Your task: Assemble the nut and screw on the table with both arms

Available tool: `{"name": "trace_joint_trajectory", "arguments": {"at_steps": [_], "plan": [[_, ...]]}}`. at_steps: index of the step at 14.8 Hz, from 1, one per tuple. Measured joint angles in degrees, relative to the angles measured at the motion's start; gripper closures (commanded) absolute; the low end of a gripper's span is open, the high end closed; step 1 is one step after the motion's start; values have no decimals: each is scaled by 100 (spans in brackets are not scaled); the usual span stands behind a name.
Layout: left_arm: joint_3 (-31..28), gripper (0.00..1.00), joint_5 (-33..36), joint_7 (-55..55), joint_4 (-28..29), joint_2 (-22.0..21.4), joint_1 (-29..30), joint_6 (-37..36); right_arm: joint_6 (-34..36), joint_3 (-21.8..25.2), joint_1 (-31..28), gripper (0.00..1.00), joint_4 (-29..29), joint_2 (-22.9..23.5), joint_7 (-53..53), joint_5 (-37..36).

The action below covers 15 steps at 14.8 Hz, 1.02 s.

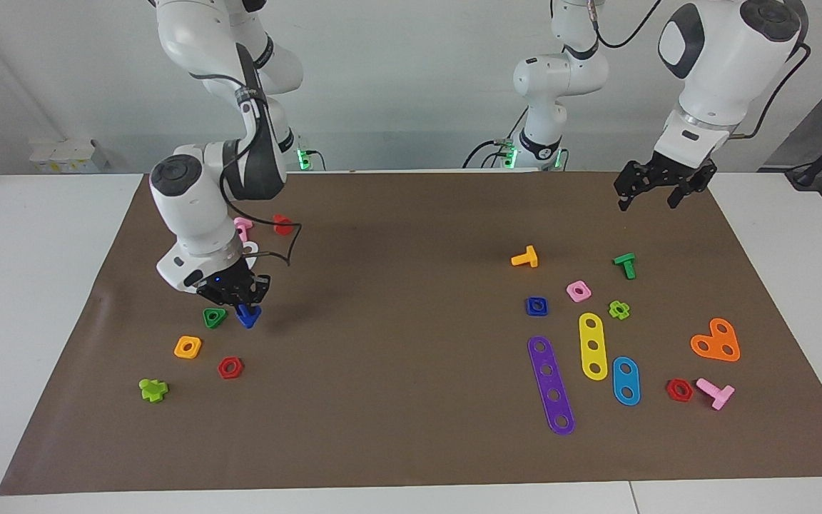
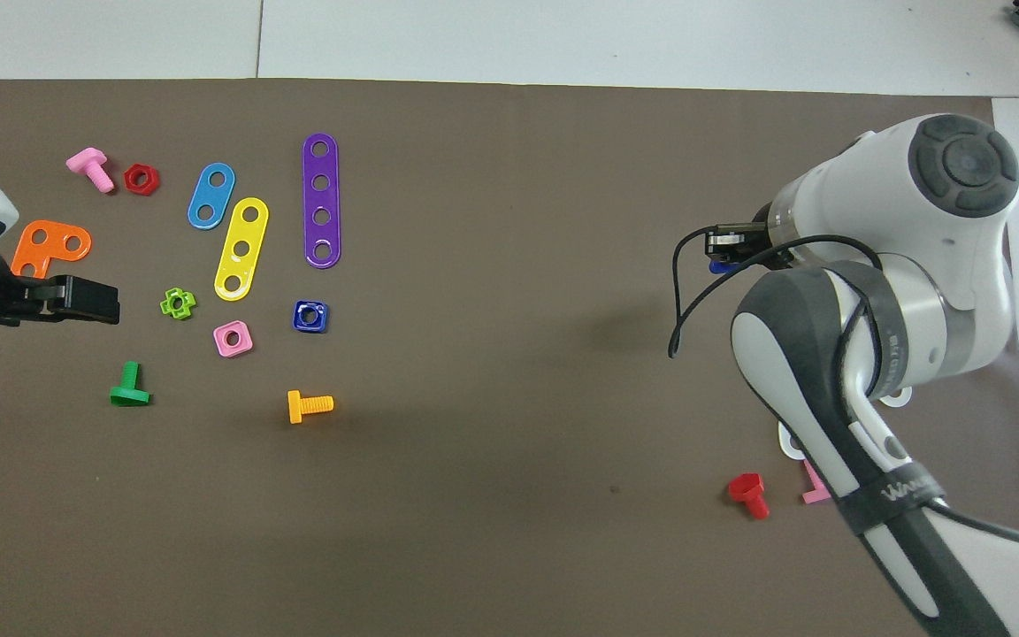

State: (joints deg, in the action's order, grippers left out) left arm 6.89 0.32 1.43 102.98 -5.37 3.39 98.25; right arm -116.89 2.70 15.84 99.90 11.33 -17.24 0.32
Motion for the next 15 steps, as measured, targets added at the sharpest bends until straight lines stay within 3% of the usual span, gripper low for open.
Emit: {"name": "trace_joint_trajectory", "arguments": {"at_steps": [3,7,15], "plan": [[0,0,0,0,0,0,0,0,9,-18,714,100,-177,112,-1056,-9],[0,0,0,0,0,0,0,0,-181,-30,1701,100,-689,758,-2391,-39],[0,0,0,4,0,0,0,0,-1153,-27,2377,100,-819,1781,-3490,-533]]}}
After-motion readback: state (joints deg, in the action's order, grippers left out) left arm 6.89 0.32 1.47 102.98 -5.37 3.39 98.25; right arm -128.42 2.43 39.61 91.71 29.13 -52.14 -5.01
